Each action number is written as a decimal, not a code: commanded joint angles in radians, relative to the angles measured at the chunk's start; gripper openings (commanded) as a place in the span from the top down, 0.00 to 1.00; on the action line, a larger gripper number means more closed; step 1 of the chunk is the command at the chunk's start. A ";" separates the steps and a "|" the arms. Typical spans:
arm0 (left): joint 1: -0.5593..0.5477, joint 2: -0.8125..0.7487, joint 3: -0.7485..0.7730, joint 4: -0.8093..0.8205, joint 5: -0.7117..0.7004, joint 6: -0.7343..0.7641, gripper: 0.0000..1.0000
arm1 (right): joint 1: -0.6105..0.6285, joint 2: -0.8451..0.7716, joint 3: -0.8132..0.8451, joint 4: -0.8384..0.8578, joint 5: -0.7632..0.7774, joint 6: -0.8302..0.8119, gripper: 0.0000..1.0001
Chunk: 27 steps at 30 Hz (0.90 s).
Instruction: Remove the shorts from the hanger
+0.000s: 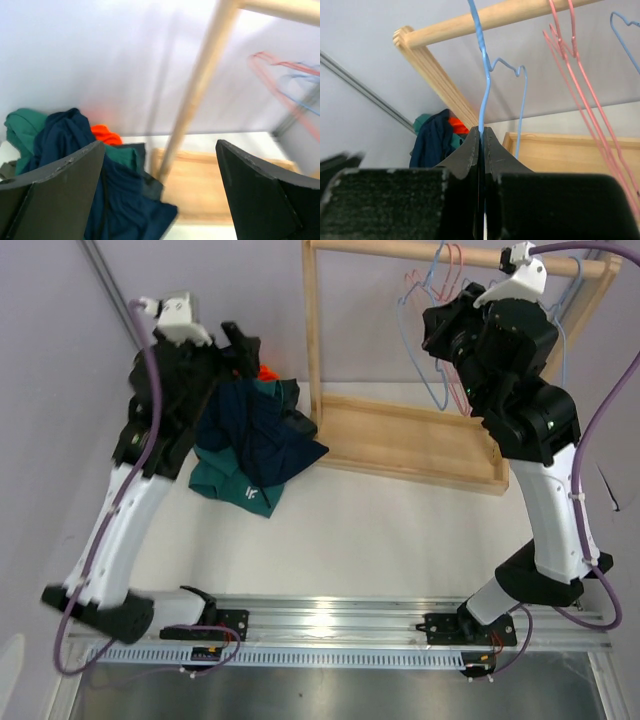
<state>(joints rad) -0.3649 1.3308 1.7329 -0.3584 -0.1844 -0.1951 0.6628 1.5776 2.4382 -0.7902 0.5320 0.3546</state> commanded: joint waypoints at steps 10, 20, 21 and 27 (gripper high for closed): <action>-0.152 -0.455 -0.527 -0.008 -0.102 -0.096 0.01 | -0.186 0.217 0.097 0.074 -0.411 0.129 1.00; -0.166 -0.565 -0.608 -0.062 -0.119 -0.095 0.01 | -0.177 0.108 -0.083 0.132 -0.372 0.152 1.00; -0.166 -0.565 -0.607 -0.063 -0.118 -0.098 0.01 | -0.177 0.098 -0.102 0.129 -0.366 0.155 1.00; -0.169 -0.568 -0.608 -0.065 -0.101 -0.115 0.01 | -0.137 -0.002 -0.143 0.103 -0.333 0.142 0.06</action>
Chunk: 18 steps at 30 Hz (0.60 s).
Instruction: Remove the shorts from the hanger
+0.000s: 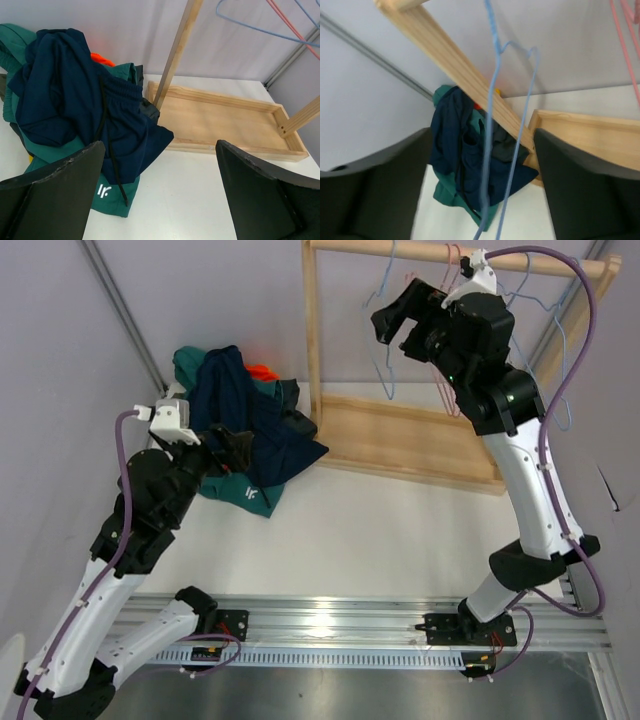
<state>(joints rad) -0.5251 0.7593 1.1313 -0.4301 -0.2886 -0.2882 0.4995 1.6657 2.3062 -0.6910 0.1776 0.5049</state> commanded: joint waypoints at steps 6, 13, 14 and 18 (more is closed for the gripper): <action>-0.010 -0.006 0.019 -0.045 -0.021 -0.003 0.01 | 0.063 -0.226 -0.088 -0.025 0.080 -0.014 0.01; -0.010 -0.057 0.093 -0.140 0.002 0.006 0.01 | 0.158 -0.443 -0.251 -0.062 0.106 -0.051 0.01; -0.010 -0.073 0.117 -0.157 0.005 0.011 0.01 | 0.190 -0.493 -0.266 -0.079 0.123 -0.063 0.01; -0.010 -0.123 0.162 -0.243 -0.003 0.020 0.01 | 0.215 -0.595 -0.266 -0.232 0.164 -0.097 0.00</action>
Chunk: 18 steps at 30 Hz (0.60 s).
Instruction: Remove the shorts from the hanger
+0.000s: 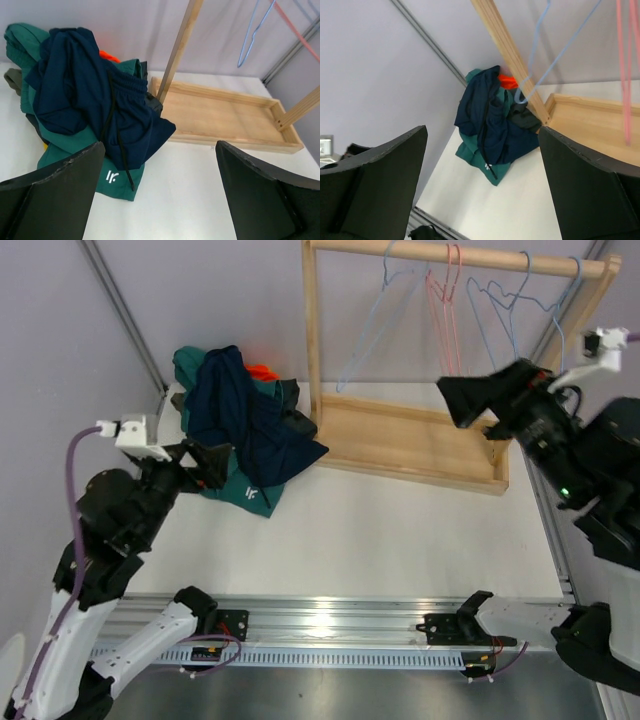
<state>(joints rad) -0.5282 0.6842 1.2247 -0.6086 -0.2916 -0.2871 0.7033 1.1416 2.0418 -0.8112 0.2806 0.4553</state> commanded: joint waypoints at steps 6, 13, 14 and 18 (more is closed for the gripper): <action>-0.007 -0.087 0.175 -0.164 -0.069 0.054 0.01 | 0.010 -0.158 0.024 -0.253 0.144 -0.083 0.01; -0.007 -0.068 0.289 -0.247 -0.118 0.085 0.01 | 0.001 -0.201 0.008 -0.261 0.147 -0.095 0.01; -0.006 -0.060 0.301 -0.253 -0.122 0.091 0.01 | -0.001 -0.203 -0.017 -0.253 0.146 -0.096 0.01; -0.006 -0.049 0.317 -0.264 -0.139 0.104 0.01 | -0.001 -0.210 -0.075 -0.206 0.135 -0.093 0.01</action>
<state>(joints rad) -0.5282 0.6033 1.5181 -0.8406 -0.4019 -0.2234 0.7048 0.9325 1.9999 -1.0409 0.4114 0.3824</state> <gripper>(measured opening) 0.994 0.993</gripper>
